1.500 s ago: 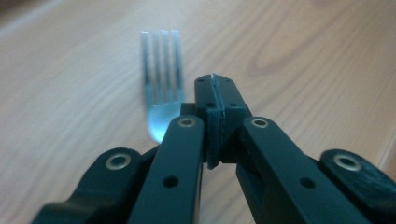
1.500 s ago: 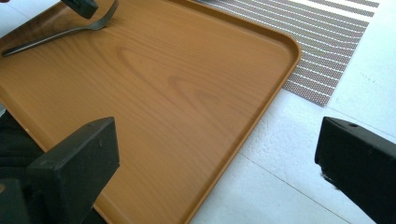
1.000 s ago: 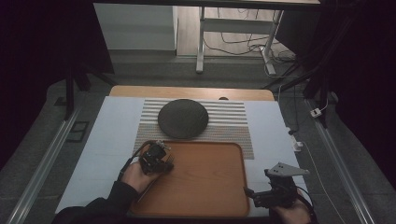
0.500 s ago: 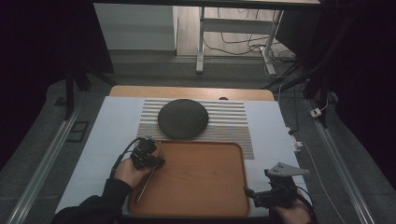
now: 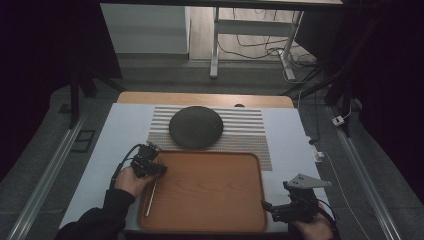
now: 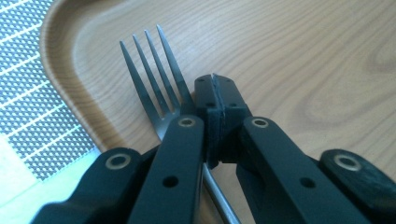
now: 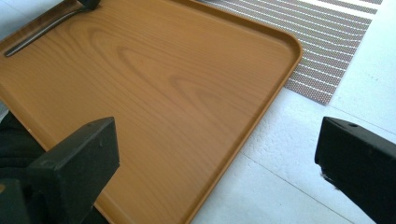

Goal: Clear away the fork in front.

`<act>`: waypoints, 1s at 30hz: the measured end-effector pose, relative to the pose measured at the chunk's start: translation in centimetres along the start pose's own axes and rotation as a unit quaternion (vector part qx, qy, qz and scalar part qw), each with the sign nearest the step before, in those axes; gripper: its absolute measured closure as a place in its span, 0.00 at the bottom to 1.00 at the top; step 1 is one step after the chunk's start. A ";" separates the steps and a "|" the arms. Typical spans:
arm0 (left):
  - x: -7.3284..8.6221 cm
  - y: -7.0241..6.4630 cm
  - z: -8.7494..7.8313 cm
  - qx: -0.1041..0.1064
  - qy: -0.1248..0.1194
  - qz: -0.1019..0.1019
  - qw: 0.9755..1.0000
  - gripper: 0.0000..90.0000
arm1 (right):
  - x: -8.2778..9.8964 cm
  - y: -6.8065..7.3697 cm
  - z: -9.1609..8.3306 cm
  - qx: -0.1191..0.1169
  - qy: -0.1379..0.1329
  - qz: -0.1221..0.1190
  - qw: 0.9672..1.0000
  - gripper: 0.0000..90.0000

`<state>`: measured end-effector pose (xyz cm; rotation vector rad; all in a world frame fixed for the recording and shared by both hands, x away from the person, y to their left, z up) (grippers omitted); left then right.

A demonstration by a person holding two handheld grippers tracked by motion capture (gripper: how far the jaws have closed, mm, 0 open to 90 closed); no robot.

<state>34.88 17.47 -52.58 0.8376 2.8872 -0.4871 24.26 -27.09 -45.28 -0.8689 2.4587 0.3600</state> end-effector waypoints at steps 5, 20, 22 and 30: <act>0.0 -0.1 0.0 -0.004 -0.002 0.003 1.000 0.98 | 0.0 0.0 0.0 0.000 0.000 0.000 1.000 0.00; 0.6 -0.8 -1.5 0.006 -0.049 0.034 0.998 0.79 | 0.0 0.0 0.0 -0.001 -0.001 -0.001 1.000 0.00; 0.7 -0.9 -1.7 0.005 -0.055 0.042 0.998 0.75 | 0.0 0.0 0.0 -0.002 -0.001 -0.001 1.000 0.00; 1.1 -1.1 -2.6 -0.001 -0.081 0.063 0.995 0.51 | 0.0 0.0 0.0 -0.002 0.000 -0.002 1.000 0.00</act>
Point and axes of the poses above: each handheld gripper's, and its own axes: z roughly forward along the jaws, x roughly out of its underside, y roughly to its left, the point moved 1 cm from there along z, roughly forward along the jaws, and after that the axes turned 15 degrees about y, right-handed, at the moved point
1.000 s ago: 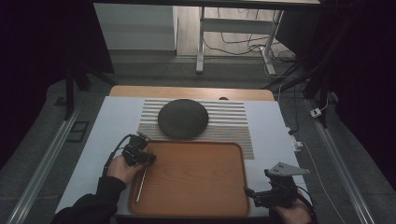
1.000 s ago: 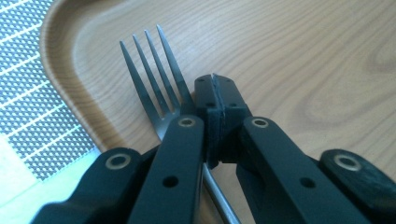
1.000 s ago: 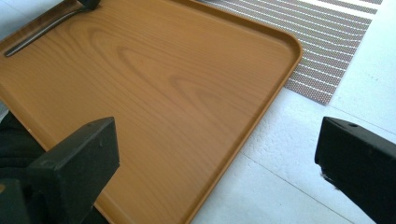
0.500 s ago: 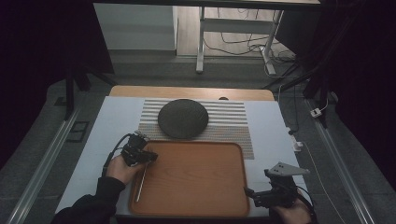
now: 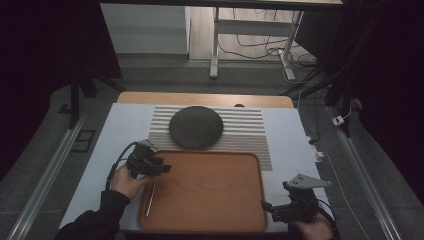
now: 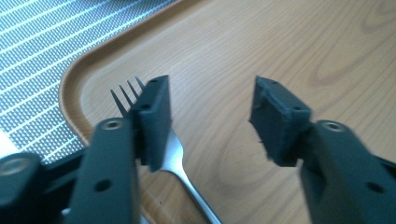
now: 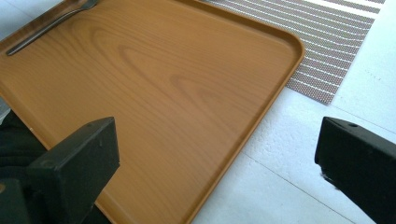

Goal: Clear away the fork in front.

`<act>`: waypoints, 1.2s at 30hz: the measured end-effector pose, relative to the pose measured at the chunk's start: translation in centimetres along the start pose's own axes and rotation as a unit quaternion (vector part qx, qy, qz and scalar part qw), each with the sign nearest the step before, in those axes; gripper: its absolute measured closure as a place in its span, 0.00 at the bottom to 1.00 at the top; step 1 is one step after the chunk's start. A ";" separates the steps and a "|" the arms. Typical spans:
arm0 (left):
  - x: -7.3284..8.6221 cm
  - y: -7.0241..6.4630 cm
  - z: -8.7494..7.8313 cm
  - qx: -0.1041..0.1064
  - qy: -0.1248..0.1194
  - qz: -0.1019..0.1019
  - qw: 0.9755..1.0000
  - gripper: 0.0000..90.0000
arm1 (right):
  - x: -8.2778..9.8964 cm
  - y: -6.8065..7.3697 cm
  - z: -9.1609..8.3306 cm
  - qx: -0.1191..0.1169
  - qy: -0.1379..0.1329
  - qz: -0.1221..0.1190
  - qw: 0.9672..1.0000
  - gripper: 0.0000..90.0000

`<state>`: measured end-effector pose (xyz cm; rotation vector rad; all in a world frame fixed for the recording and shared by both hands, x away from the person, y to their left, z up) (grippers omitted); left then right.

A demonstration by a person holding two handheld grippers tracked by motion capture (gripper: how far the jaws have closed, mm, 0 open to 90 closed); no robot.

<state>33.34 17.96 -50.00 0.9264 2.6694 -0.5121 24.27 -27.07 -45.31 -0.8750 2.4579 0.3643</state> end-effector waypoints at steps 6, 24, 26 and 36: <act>0.3 -0.2 -0.8 0.009 -0.019 0.008 1.000 0.31 | 0.0 0.0 0.0 0.000 0.000 0.000 1.000 0.00; 3.1 -1.0 -4.0 0.025 -0.061 0.004 0.998 0.07 | 0.0 0.0 0.0 0.001 0.002 0.002 1.000 0.00; 3.6 -1.2 -4.2 0.021 -0.066 0.005 0.998 0.05 | 0.0 0.0 0.0 0.000 0.001 0.002 1.000 0.00; 6.3 -1.4 -5.8 0.026 -0.087 -0.008 0.996 0.02 | 0.0 0.0 0.0 0.000 0.001 0.003 1.000 0.00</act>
Point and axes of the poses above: each handheld gripper's, and its own axes: z roughly forward along the jaws, x roughly out of its underside, y roughly to its left, the point moved 1 cm from there along z, roughly forward along the jaws, and after that the axes turned 15 degrees about y, right-handed, at the moved point
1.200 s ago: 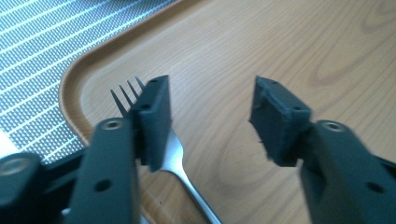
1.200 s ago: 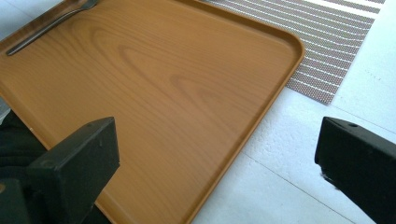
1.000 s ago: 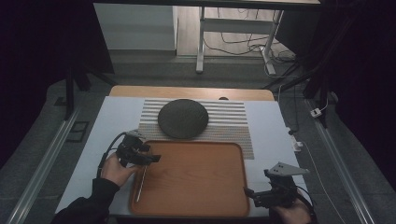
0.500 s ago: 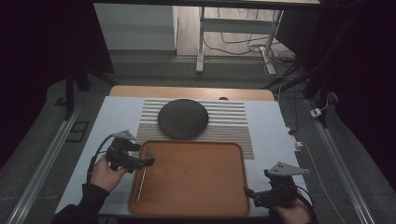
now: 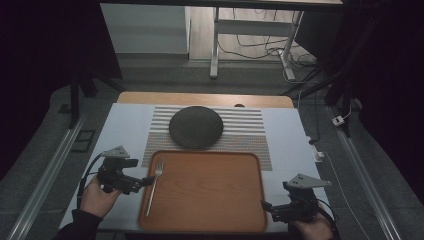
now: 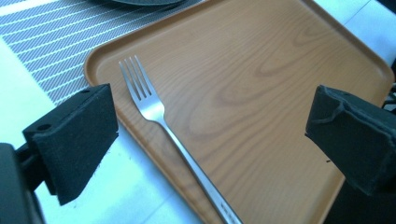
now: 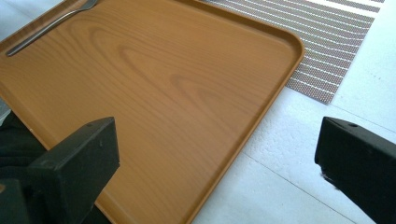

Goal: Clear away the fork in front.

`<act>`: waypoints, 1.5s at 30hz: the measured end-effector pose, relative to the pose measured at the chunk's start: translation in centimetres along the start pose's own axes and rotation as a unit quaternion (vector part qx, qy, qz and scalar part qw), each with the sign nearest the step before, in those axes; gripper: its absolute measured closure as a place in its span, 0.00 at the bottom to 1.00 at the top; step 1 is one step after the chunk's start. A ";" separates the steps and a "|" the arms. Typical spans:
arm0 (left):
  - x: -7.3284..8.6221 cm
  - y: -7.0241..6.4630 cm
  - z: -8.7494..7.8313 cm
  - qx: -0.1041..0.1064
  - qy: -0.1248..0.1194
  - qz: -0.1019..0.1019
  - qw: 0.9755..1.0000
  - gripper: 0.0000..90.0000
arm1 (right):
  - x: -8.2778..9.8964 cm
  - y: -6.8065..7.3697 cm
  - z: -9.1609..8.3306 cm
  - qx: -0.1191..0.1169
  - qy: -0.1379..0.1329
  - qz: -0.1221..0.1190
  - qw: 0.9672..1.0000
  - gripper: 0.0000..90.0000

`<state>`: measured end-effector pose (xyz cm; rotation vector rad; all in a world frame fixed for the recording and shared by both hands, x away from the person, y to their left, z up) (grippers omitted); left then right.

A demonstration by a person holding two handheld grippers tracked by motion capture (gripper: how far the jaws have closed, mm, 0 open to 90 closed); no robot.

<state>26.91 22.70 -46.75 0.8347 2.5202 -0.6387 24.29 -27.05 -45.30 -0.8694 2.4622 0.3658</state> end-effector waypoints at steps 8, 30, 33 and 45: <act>1.9 0.0 -1.4 0.000 -0.013 -0.010 1.000 0.01 | 0.0 0.0 0.0 0.000 0.000 0.000 1.000 0.00; 6.7 0.0 -3.4 -0.021 -0.028 -0.033 0.999 0.00 | 0.0 0.0 0.0 0.002 0.001 0.002 1.000 0.00; 7.3 0.0 -3.5 -0.026 -0.026 -0.035 0.999 0.00 | 0.0 0.0 0.0 0.002 0.001 0.002 1.000 0.00; 9.2 0.4 -3.9 -0.034 -0.005 -0.059 0.998 0.00 | 0.0 0.0 0.0 0.000 0.002 0.002 1.000 0.00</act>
Point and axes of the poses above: each handheld gripper's, and its own axes: z roughly forward along the jaws, x roughly out of its underside, y roughly to its left, the point moved 1 cm from there along z, roughly forward along the jaws, and after that the axes turned 15 degrees about y, right-handed, at the moved point
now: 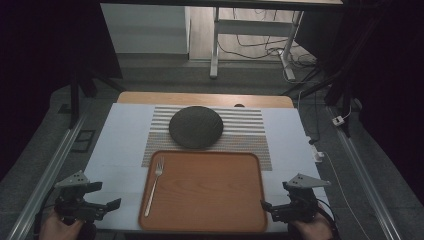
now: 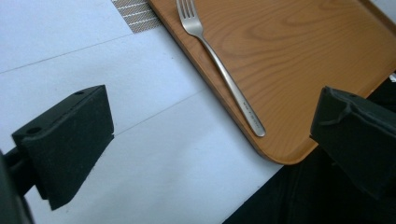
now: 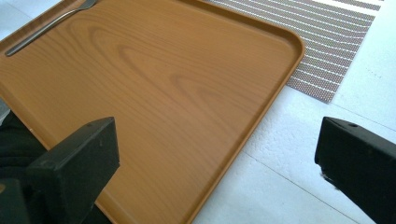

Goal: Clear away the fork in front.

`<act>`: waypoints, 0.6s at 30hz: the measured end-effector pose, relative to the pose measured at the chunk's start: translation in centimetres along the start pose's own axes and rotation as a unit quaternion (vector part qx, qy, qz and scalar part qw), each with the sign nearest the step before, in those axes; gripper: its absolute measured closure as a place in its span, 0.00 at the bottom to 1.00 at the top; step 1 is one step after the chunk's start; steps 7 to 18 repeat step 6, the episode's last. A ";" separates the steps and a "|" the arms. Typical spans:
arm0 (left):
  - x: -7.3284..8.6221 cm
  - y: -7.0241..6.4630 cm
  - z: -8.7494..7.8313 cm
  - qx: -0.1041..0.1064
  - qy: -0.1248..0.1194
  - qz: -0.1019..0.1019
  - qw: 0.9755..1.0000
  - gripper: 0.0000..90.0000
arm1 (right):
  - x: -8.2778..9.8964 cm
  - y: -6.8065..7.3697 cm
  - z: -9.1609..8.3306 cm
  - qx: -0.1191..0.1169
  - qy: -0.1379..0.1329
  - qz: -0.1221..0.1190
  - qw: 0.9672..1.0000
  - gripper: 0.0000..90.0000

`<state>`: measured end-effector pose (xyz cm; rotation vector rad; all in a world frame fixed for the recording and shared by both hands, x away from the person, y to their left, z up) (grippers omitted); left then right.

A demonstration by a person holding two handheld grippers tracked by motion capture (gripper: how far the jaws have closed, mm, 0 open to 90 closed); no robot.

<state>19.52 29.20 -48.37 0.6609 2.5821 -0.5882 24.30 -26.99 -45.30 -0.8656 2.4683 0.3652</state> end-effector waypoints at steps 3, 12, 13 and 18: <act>0.1 0.2 0.0 0.005 0.007 -0.007 1.000 0.00 | 0.0 0.0 0.0 0.000 0.000 0.000 1.000 0.00; 0.1 0.3 -0.1 0.010 0.006 -0.014 1.000 0.00 | 0.0 0.0 0.0 0.000 0.002 0.001 1.000 0.00; 0.1 0.3 -0.1 0.010 0.006 -0.014 1.000 0.00 | 0.0 0.0 0.0 0.000 0.002 0.001 1.000 0.00; 0.1 0.3 -0.1 0.010 0.006 -0.014 1.000 0.00 | 0.0 0.0 0.0 0.000 0.002 0.001 1.000 0.00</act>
Point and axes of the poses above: each handheld gripper's, and its own axes: z roughly forward along the jaws, x roughly out of its underside, y roughly to its left, the point moved 1 cm from there along z, roughly forward along the jaws, and after that the axes turned 15 degrees about y, right-handed, at the moved point
